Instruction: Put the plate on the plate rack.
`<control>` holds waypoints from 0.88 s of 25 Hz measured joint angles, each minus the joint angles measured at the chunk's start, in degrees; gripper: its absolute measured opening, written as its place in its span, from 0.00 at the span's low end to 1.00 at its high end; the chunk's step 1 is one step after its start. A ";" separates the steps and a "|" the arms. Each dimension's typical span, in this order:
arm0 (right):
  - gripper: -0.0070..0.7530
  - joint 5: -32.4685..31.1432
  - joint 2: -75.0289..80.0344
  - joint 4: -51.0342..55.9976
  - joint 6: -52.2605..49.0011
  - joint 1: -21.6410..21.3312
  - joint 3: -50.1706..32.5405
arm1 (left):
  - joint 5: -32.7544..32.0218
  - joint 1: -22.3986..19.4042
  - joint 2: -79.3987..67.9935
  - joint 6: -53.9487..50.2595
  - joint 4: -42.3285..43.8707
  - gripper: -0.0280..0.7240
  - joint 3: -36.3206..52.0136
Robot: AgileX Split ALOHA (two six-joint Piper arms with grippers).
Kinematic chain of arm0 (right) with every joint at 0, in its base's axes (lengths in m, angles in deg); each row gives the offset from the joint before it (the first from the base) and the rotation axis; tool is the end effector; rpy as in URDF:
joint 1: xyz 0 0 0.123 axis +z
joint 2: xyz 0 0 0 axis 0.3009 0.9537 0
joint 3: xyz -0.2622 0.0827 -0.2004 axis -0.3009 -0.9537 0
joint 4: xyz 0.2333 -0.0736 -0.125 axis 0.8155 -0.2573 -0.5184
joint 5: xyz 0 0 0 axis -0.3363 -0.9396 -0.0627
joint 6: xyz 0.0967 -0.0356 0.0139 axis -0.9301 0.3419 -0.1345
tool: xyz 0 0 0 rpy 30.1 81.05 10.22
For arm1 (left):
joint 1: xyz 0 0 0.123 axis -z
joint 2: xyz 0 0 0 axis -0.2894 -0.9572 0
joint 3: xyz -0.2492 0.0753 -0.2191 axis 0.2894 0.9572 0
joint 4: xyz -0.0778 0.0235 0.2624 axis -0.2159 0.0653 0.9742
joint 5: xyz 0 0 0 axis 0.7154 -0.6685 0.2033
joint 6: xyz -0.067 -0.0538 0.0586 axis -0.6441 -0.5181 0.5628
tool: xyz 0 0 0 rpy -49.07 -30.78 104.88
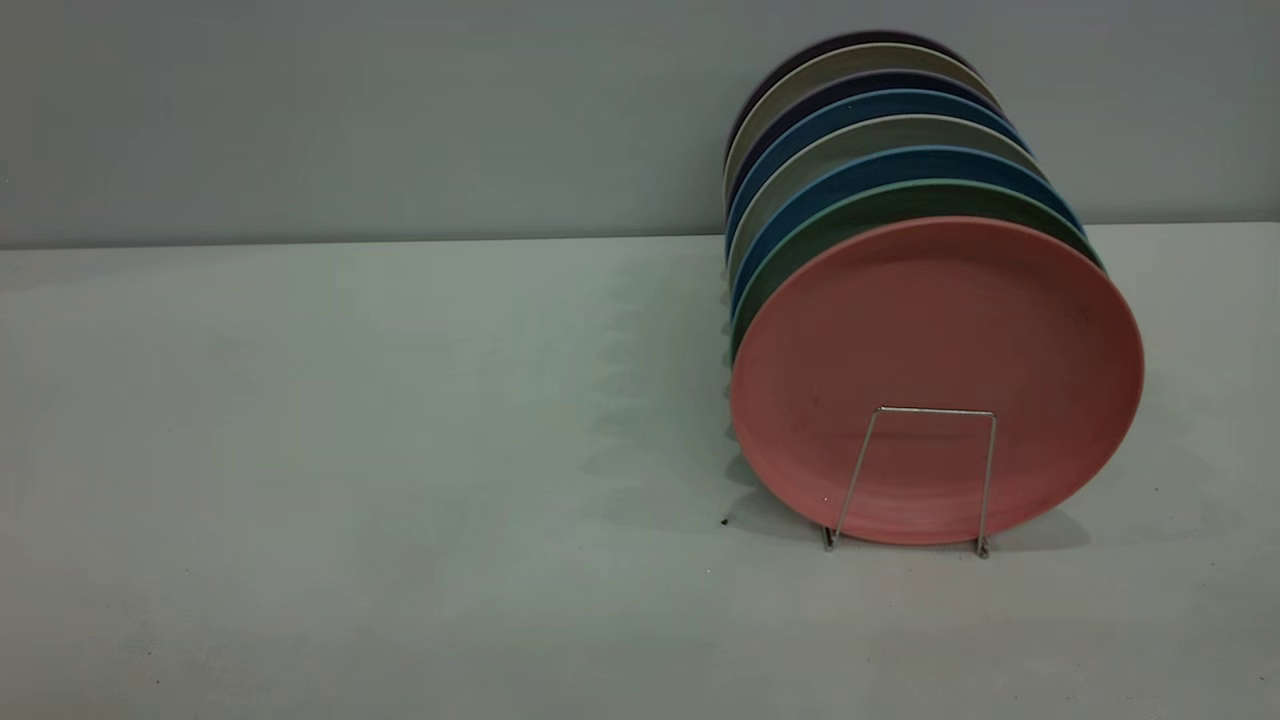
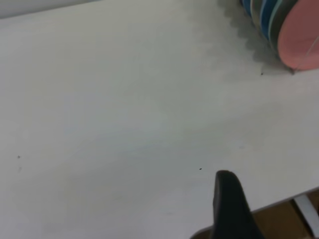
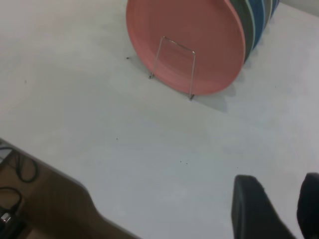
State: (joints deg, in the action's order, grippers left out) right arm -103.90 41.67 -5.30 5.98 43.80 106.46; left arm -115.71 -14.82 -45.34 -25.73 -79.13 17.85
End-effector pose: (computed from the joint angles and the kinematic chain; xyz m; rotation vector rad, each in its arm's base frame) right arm -0.0283 -0.0161 0.2701 -0.5725 2.0444 0.1967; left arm -0.0512 -0.0226 0.3007 0.2852 1.9957 -0.1969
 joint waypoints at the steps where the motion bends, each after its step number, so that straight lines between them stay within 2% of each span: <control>1: 0.32 0.00 0.00 0.02 0.00 0.00 0.00 | 0.00 0.40 0.00 0.29 0.46 0.63 0.00; 6: 0.32 0.00 0.00 0.02 0.05 0.00 -0.07 | 0.00 1.55 0.00 0.49 4.37 0.63 0.18; 13: 0.32 0.00 0.00 0.02 0.05 0.00 -0.07 | 0.34 1.82 0.00 0.49 4.21 0.63 5.25; 22: 0.32 0.00 0.00 0.02 0.05 0.00 -0.07 | 0.77 3.89 0.00 0.84 4.17 0.63 5.38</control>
State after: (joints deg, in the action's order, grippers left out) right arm -103.90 41.67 -5.28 6.04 43.80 106.39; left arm -114.94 -10.93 -45.34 -24.89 -74.96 23.24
